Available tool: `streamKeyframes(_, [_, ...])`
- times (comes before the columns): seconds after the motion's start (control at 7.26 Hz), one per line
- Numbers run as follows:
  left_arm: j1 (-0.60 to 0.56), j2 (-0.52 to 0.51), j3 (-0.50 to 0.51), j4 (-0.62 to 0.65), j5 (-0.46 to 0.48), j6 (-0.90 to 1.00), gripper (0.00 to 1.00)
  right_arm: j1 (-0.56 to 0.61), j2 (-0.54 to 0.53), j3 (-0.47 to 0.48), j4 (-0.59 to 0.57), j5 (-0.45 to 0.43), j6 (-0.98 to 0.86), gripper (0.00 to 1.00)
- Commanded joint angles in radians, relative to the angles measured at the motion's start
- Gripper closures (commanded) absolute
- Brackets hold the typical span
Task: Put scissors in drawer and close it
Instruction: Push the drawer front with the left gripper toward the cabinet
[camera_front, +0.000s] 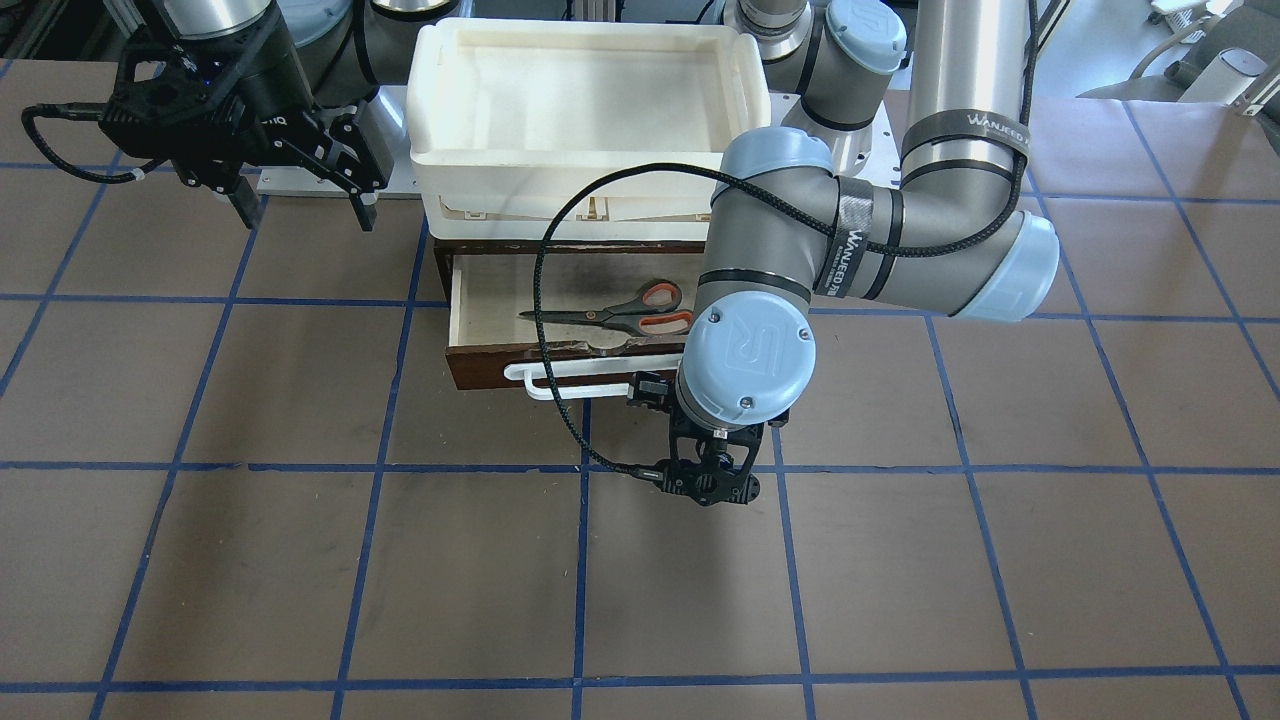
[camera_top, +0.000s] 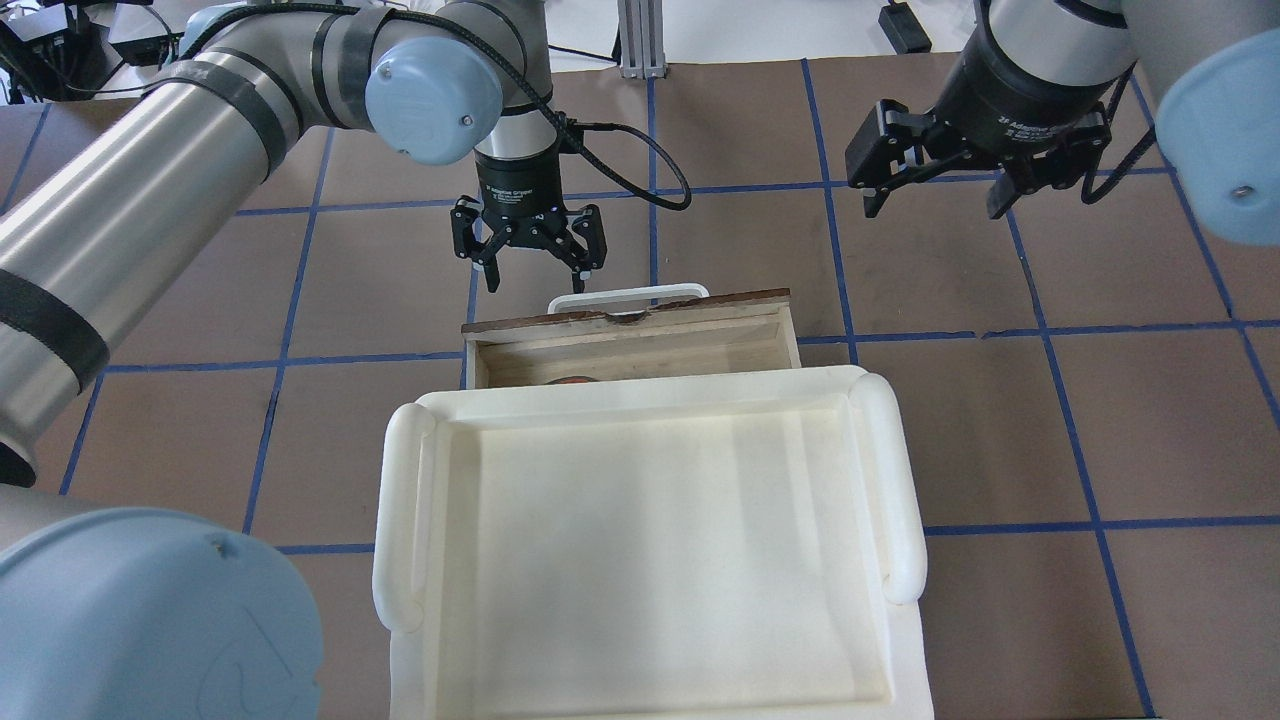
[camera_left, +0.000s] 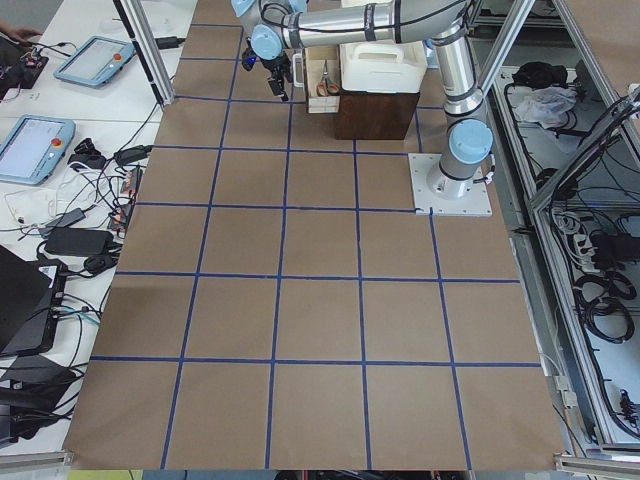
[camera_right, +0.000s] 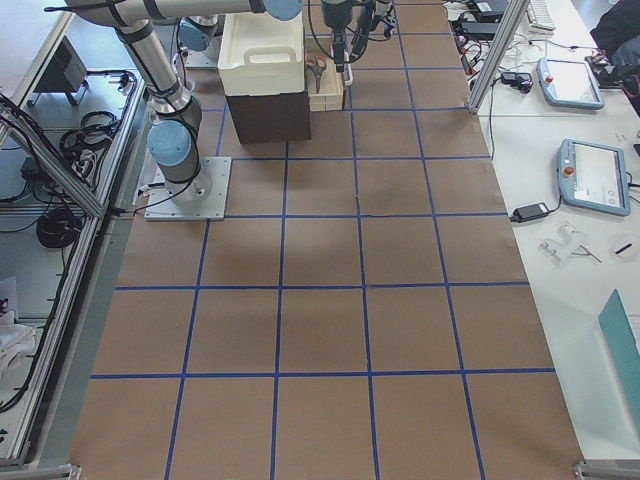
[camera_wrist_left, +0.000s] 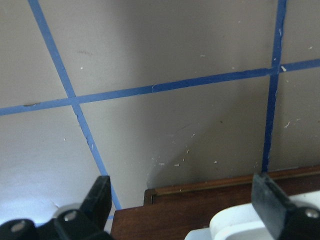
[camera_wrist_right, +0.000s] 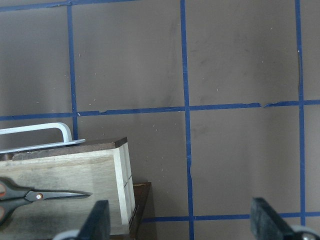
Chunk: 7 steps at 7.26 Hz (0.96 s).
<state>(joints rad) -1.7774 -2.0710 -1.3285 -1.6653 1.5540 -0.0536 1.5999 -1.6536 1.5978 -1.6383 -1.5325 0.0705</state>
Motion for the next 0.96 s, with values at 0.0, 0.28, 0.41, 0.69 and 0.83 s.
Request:
streamKeyframes(0.0, [0.009, 0.012, -0.003, 0.002, -0.003, 0.003, 0.0, 0.0, 0.0, 0.001, 0.002, 0.0, -0.001, 0.0])
streamKeyframes(0.28, [0.013, 0.006, 0.021, 0.028, -0.006, 0.009, 0.0, 0.0, 0.0, 0.002, 0.002, 0.0, 0.0, 0.0])
streamKeyframes(0.41, [0.012, -0.02, 0.04, 0.079, -0.031, 0.009, 0.0, 0.0, 0.0, 0.008, 0.0, 0.0, 0.002, 0.0])
streamKeyframes(0.69, [-0.017, -0.05, 0.048, 0.166, -0.037, -0.001, 0.0, 0.0, 0.0, 0.01, -0.002, 0.0, 0.002, 0.0])
streamKeyframes(0.83, [-0.034, -0.057, 0.051, 0.17, -0.041, -0.017, 0.0, 0.0, 0.0, 0.01, 0.0, 0.002, 0.002, 0.0])
